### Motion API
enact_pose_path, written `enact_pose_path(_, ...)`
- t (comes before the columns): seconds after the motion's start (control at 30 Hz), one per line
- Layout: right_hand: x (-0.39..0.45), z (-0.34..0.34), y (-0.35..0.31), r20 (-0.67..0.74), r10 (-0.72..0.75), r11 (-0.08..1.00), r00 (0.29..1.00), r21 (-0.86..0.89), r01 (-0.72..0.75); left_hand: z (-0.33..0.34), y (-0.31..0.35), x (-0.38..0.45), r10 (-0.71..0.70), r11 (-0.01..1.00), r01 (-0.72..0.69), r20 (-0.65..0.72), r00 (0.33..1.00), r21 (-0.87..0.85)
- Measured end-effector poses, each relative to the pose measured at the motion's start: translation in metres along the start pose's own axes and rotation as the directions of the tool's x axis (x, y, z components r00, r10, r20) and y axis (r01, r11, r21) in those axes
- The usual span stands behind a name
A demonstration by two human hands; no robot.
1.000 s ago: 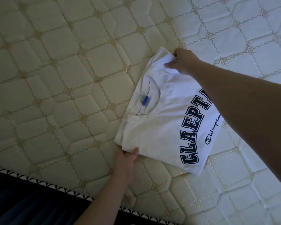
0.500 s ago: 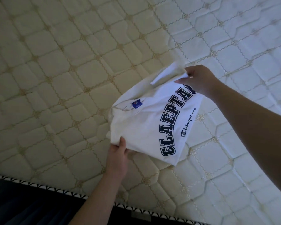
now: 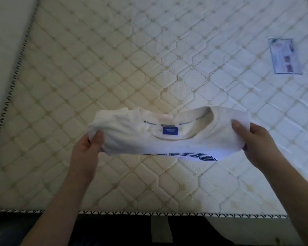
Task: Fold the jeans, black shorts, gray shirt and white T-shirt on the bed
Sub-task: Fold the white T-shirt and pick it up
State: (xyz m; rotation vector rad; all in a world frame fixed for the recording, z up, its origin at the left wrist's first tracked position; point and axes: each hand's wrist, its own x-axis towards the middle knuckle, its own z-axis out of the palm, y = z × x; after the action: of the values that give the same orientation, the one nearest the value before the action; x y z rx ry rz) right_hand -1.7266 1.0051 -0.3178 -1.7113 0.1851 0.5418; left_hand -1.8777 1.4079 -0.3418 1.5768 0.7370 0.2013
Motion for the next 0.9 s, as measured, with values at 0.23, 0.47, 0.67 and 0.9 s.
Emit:
enact_pose_path(0.23,-0.089,-0.048,0.01,-0.068,0.186,0.917,0.98,0.371,-0.148,0.033,0.053,-0.059,-0.063,0.998,0.063,0.073,0.995,0.01)
enact_pose_path(0.47,-0.155,-0.075,0.047,-0.138,0.256,0.905,0.957,0.383,-0.187,0.065,0.053,-0.108,-0.185,0.983,0.177,0.202,0.962,0.059)
enact_pose_path(0.67,-0.207,-0.083,0.064,-0.252,0.322,0.868,0.913,0.464,-0.178,0.07,0.056,-0.107,-0.222,0.974,0.186,0.367,0.903,0.132)
enact_pose_path(0.9,-0.269,-0.05,0.084,-0.487,0.42,0.808,0.766,0.584,-0.072,0.078,0.056,-0.081,-0.249,0.962,0.13,0.572,0.781,0.241)
